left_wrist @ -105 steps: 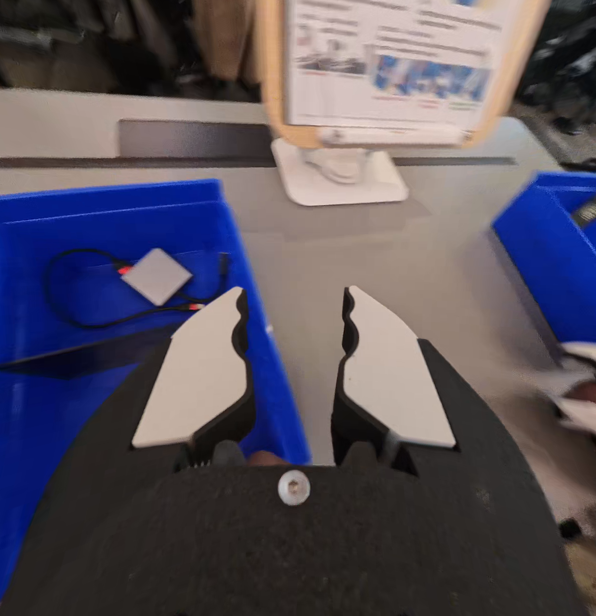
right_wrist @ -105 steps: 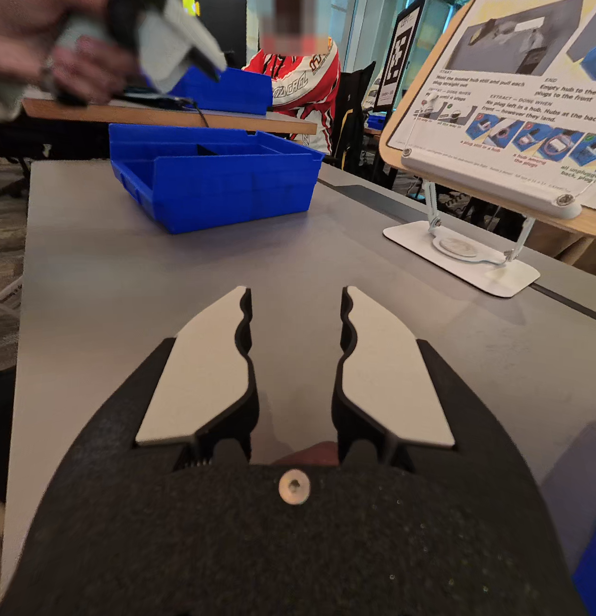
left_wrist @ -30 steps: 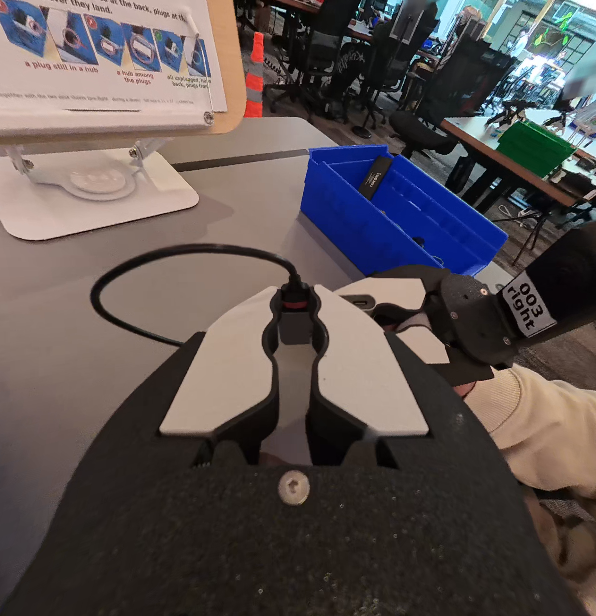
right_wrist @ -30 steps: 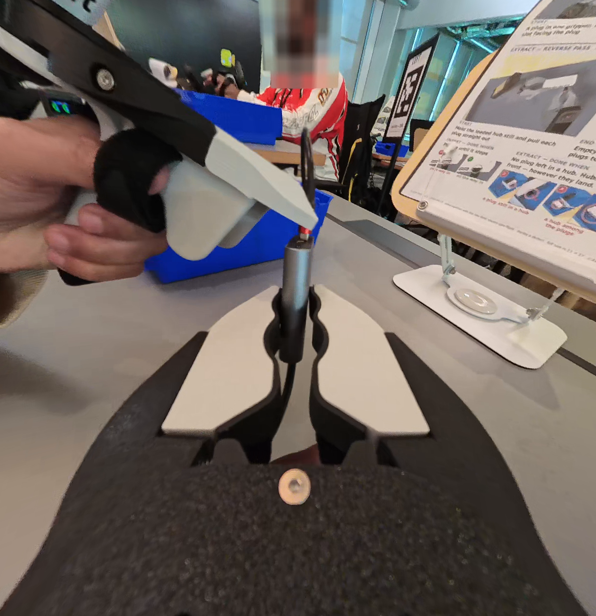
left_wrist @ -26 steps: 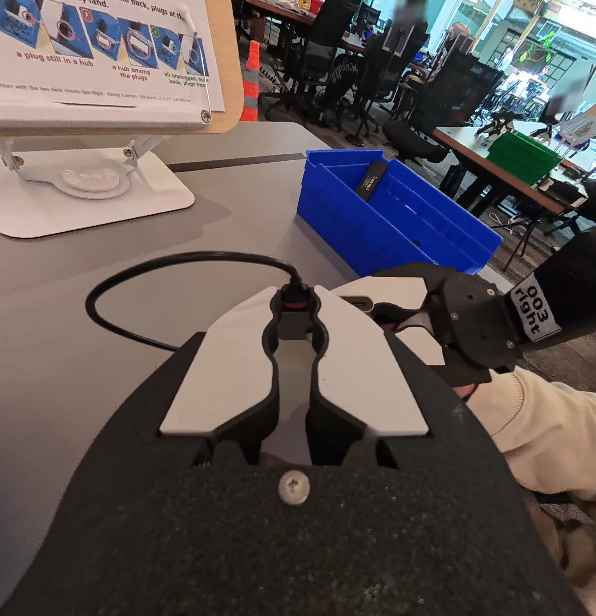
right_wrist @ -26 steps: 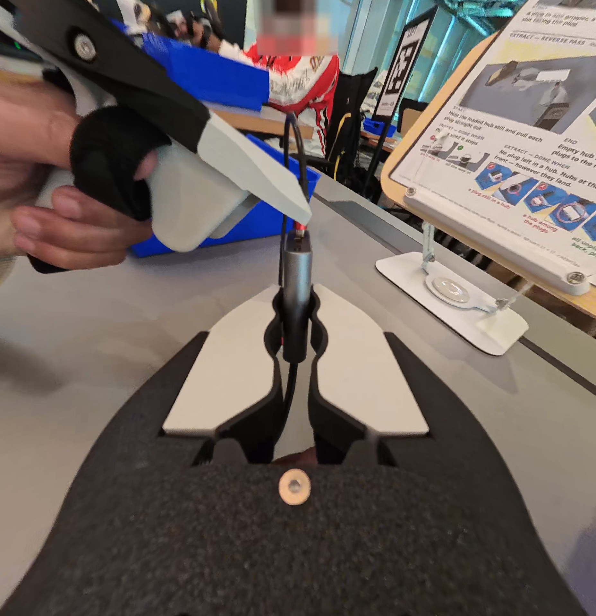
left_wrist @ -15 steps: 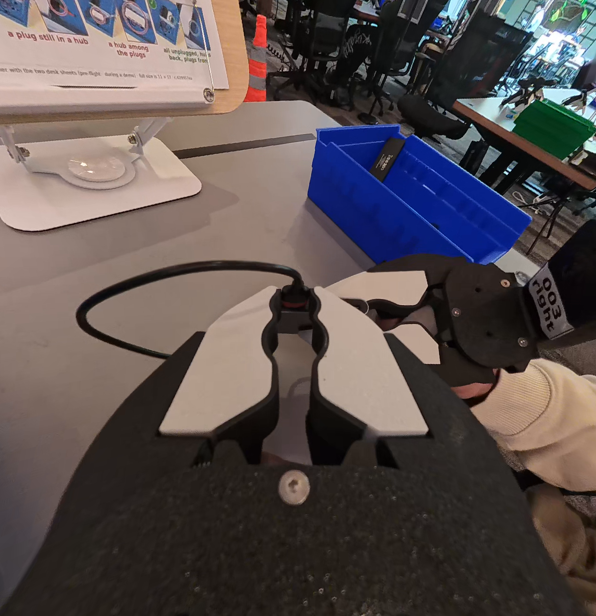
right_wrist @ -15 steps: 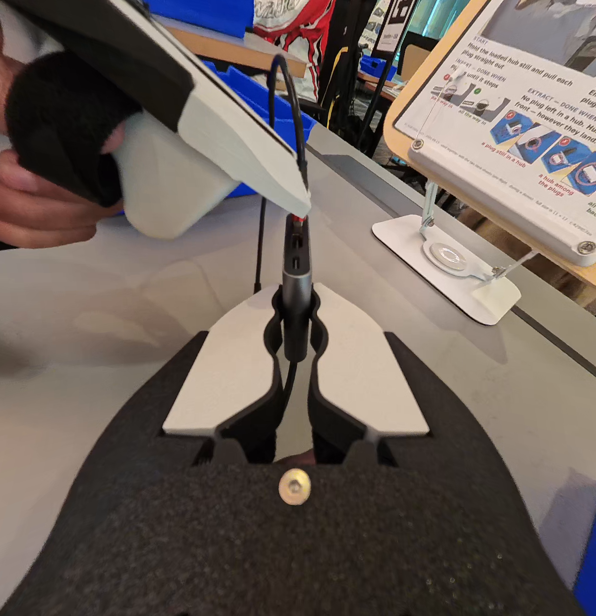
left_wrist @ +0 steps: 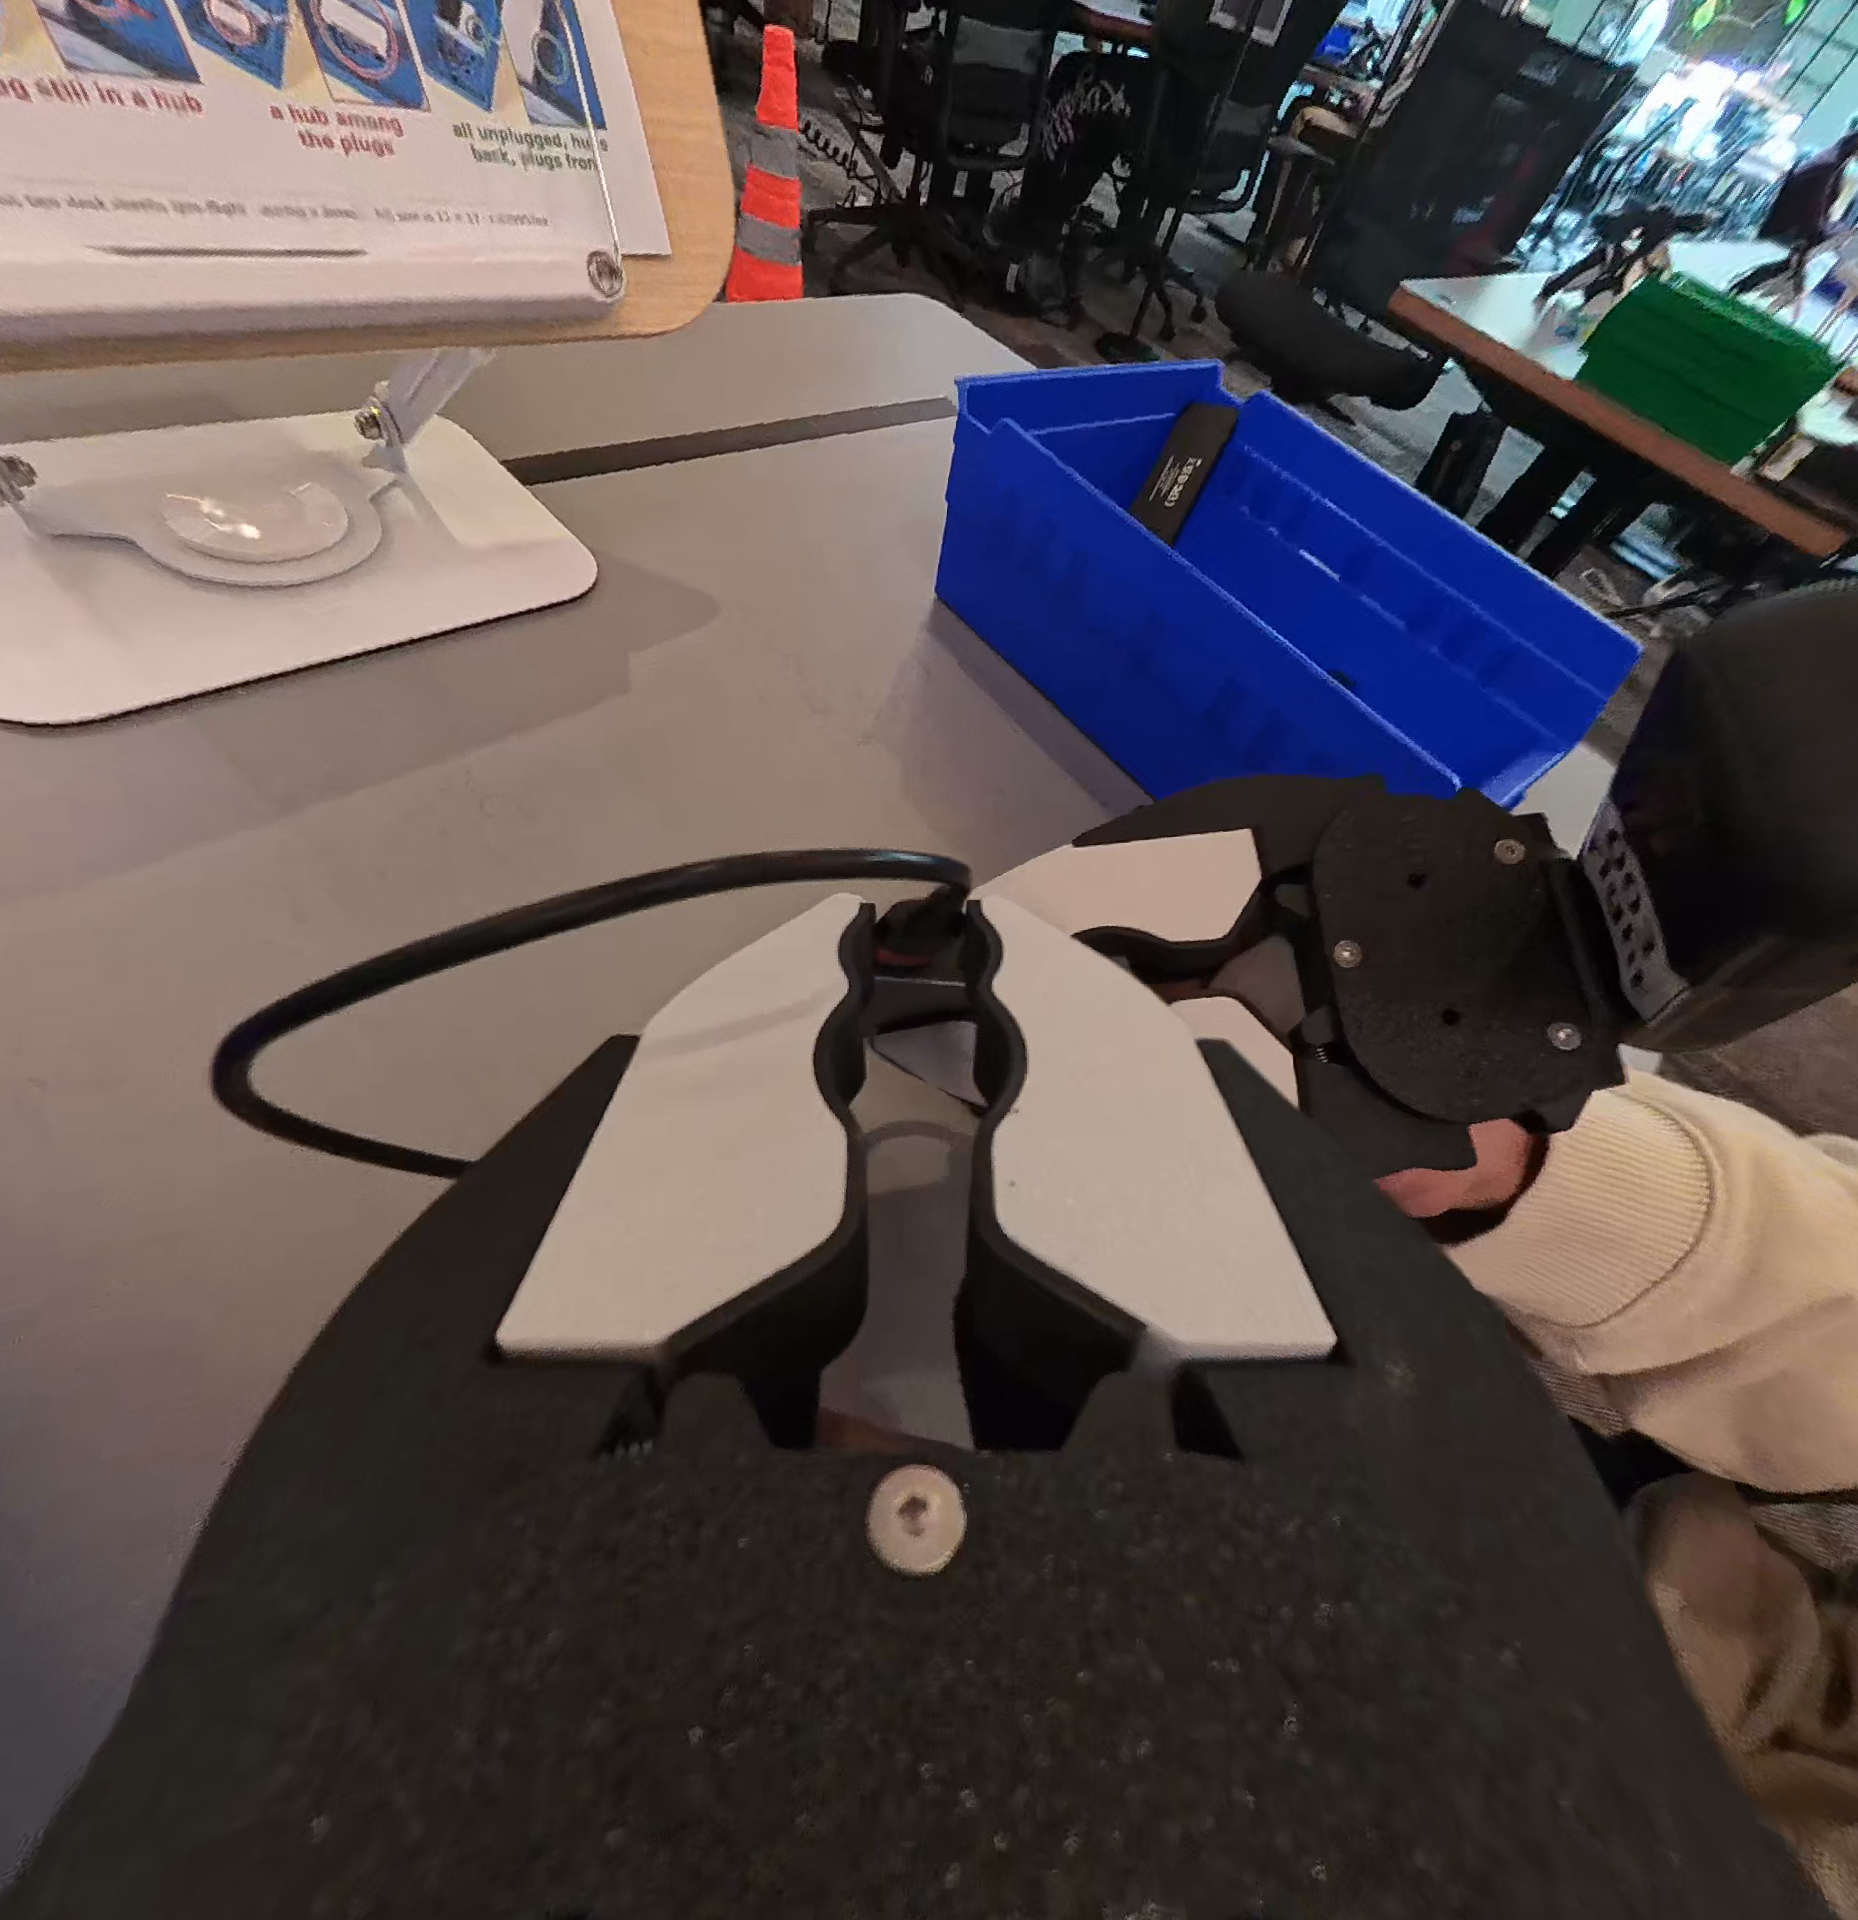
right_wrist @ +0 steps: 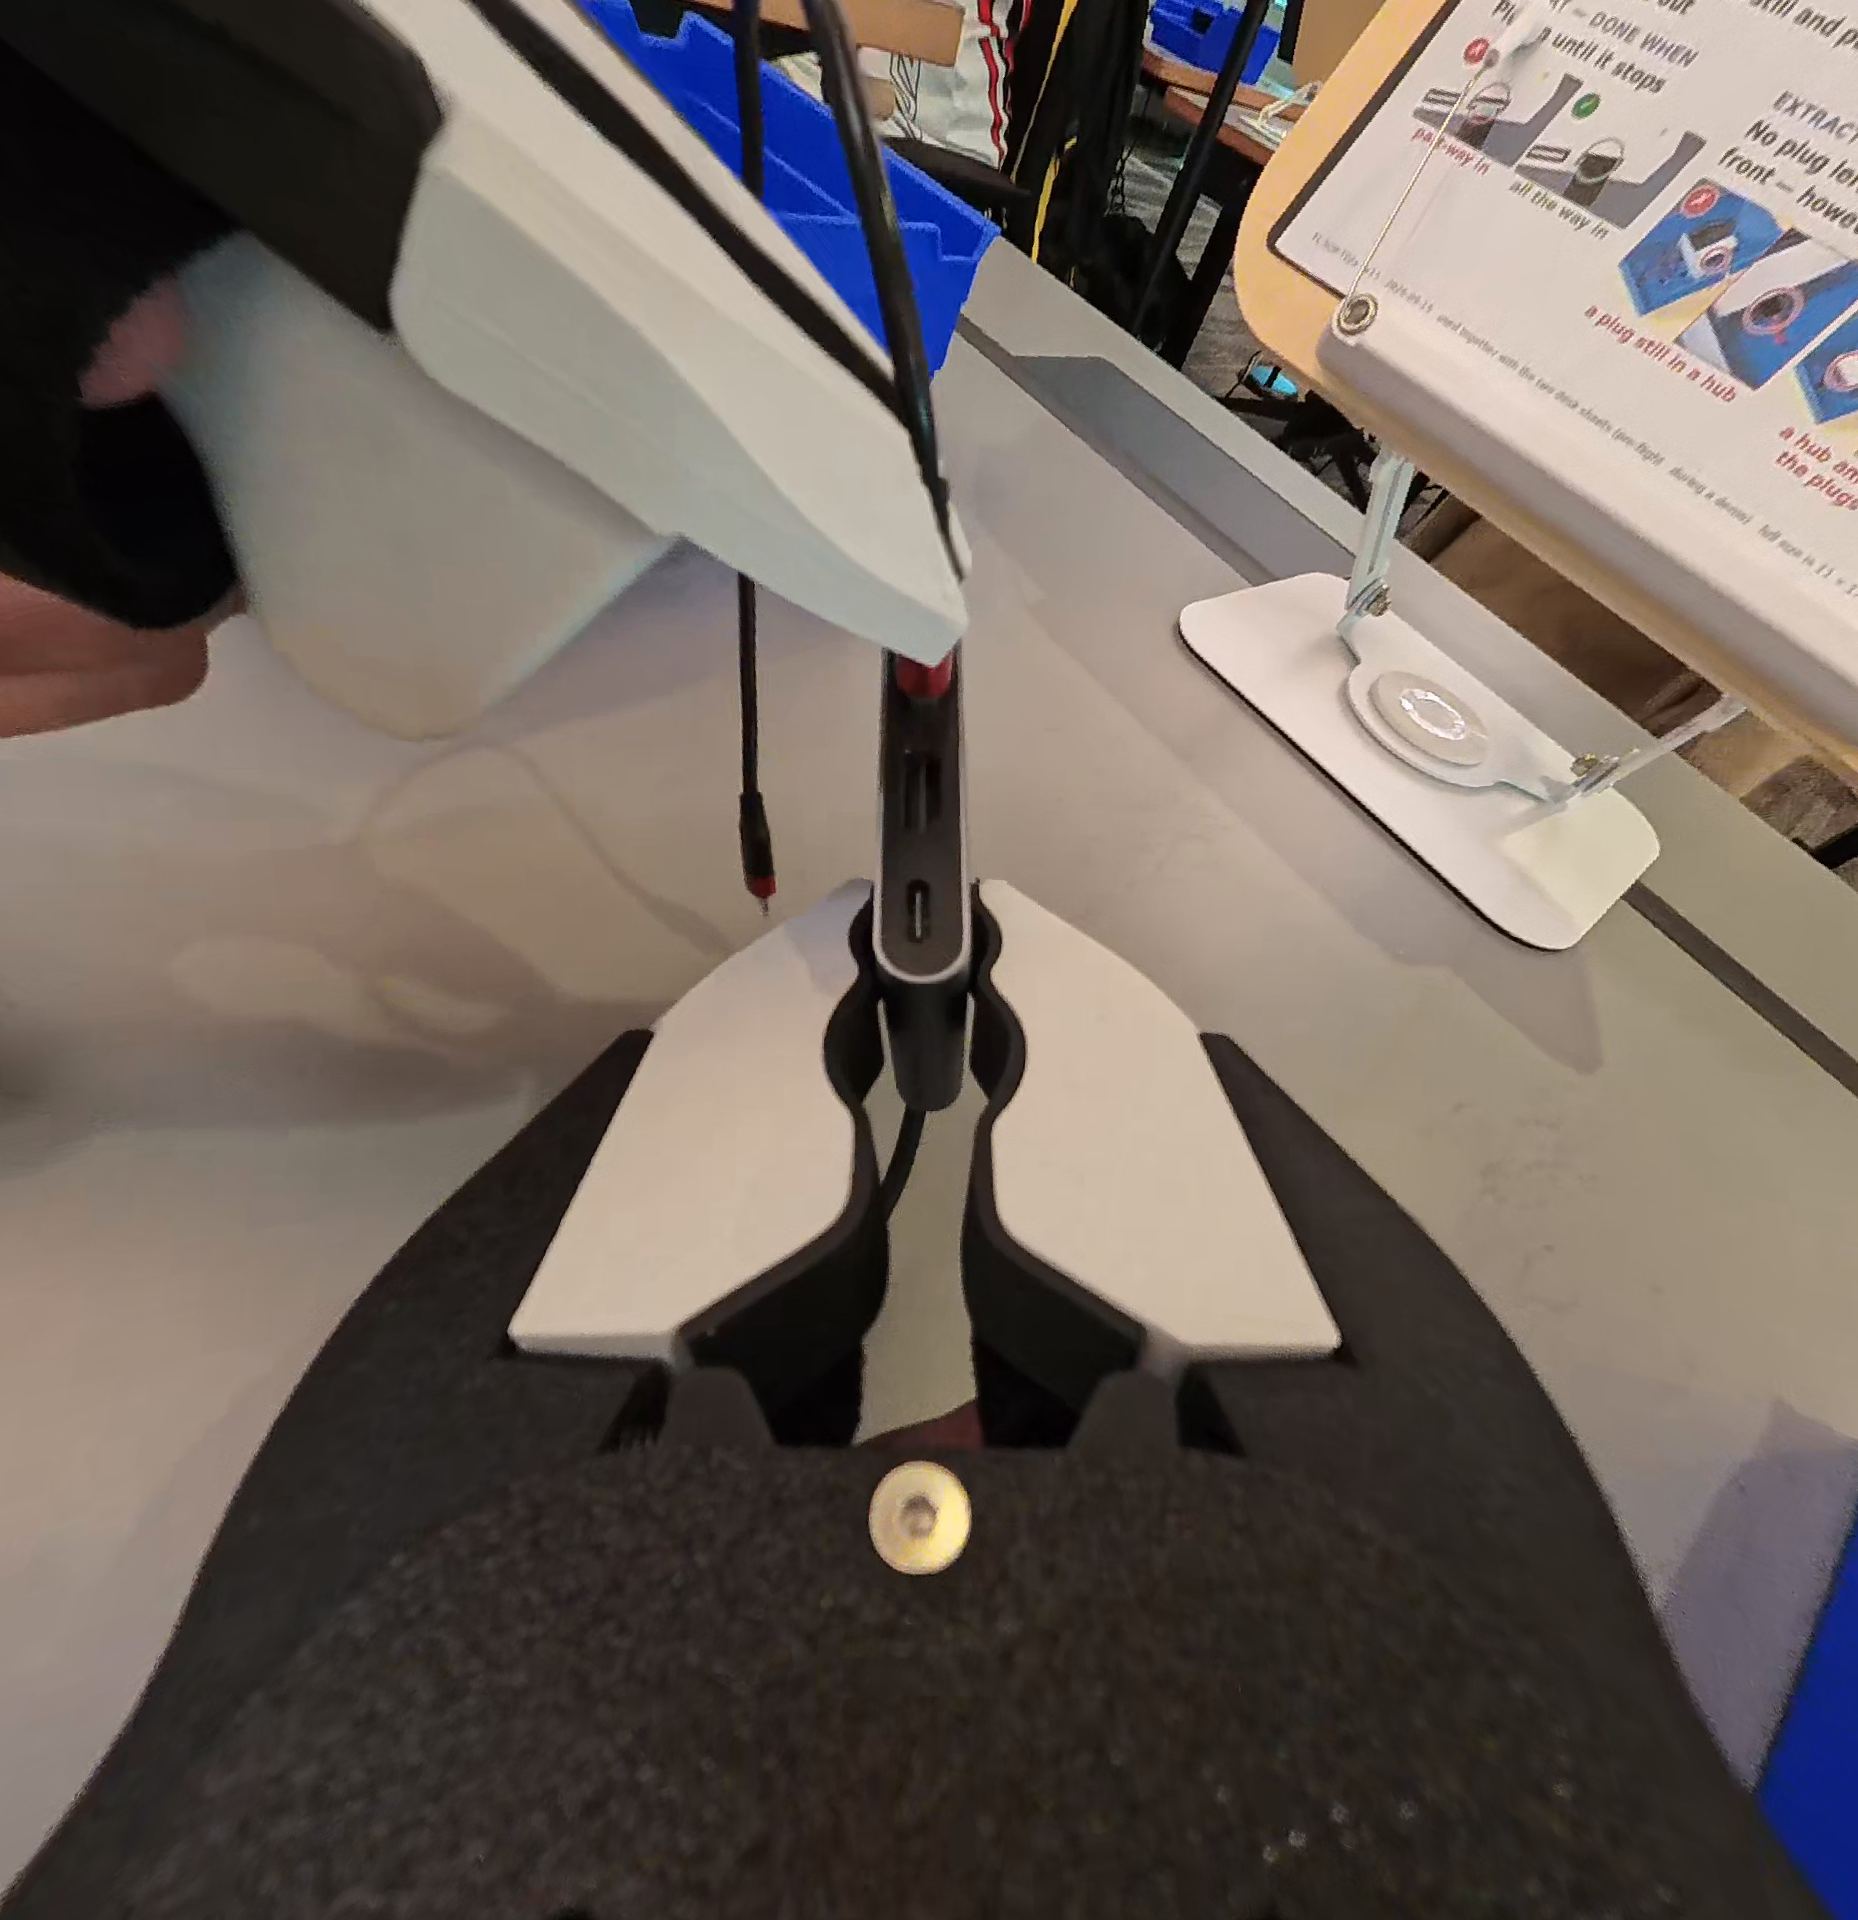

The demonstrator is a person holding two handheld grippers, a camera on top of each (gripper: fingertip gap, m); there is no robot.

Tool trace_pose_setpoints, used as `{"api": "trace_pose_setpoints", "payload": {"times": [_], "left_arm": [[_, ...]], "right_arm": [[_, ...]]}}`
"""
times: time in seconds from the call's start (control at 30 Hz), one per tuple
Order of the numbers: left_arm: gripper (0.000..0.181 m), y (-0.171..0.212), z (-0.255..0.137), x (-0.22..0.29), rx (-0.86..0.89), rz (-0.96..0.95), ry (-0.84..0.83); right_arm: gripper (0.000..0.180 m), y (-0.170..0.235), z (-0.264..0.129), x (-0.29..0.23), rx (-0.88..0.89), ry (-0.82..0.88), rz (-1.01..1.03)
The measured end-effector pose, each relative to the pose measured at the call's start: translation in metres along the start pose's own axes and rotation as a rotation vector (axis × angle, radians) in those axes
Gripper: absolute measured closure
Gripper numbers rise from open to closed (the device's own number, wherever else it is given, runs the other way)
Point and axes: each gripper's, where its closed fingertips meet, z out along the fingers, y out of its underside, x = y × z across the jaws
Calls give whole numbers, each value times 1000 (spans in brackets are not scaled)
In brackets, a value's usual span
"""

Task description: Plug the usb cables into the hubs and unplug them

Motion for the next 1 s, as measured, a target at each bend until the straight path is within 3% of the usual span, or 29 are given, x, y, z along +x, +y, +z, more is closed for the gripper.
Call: {"api": "trace_pose_setpoints", "payload": {"times": [0.07, 0.43, 0.53, 0.67, 0.83, 1.0], "left_arm": [[179, -7, -5, -2, 48, -40, 22], [177, -3, -4, -3, -11, 55, -32], [172, -2, -7, -7, -5, 100, -44], [143, 13, -19, -15, -128, 217, -90], [149, 41, -54, -10, -371, 447, -83], [147, 0, -75, 27, -325, 544, 12]], "right_arm": [[167, 8, 3, 0, -42, -3, 1], [167, 14, 4, 3, -69, 41, -29], [167, 10, 2, 3, -37, 46, -27], [167, 6, 0, -1, -10, 20, -68], [167, 4, -5, 7, 0, 43, -94], [167, 8, -4, 5, -22, 43, -153]]}}
